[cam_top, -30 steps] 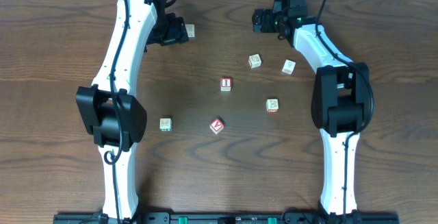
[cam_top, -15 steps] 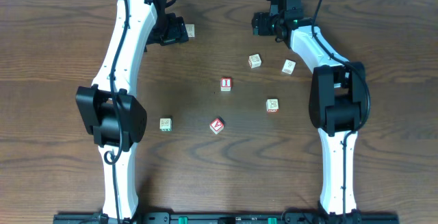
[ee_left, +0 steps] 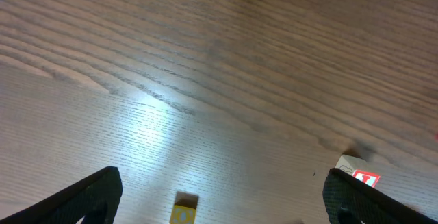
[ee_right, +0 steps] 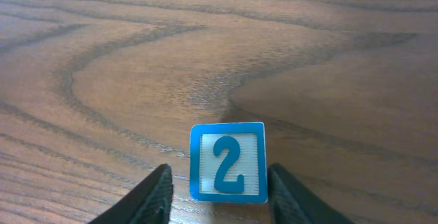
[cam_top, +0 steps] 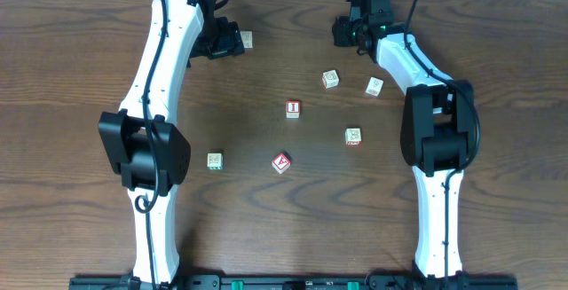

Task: Spell out Ai2
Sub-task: 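Lower the right gripper and close it on the blue '2' block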

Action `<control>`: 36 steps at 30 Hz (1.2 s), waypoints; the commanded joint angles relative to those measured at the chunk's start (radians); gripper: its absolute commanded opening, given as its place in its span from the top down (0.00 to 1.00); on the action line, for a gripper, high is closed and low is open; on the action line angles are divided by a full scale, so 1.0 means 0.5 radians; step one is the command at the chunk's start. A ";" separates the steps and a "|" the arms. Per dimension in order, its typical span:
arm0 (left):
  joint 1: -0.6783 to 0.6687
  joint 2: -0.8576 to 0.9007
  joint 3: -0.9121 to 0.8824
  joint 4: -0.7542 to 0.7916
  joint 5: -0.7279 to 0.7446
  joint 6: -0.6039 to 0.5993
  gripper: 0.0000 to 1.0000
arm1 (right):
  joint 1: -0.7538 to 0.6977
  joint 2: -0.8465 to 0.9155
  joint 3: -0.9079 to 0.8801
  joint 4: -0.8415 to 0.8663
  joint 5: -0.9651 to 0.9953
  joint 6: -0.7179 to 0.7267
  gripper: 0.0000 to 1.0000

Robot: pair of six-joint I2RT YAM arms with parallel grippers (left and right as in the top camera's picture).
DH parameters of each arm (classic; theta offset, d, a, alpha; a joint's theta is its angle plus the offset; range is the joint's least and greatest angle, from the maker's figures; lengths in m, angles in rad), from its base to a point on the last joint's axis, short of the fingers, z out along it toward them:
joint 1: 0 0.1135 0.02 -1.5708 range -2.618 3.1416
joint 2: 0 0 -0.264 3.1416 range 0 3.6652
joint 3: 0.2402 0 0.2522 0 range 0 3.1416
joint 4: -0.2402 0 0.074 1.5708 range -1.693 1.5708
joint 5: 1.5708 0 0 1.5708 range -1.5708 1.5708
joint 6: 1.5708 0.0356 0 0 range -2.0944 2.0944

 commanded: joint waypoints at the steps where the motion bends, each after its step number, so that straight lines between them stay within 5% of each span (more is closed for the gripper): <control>1: 0.003 -0.041 0.036 -0.014 -0.008 0.023 0.05 | 0.011 0.029 0.042 -0.005 0.005 -0.014 0.58; 36: 0.003 -0.040 0.036 -0.011 -0.063 0.023 0.05 | 0.011 0.027 0.048 -0.005 -0.031 -0.011 0.71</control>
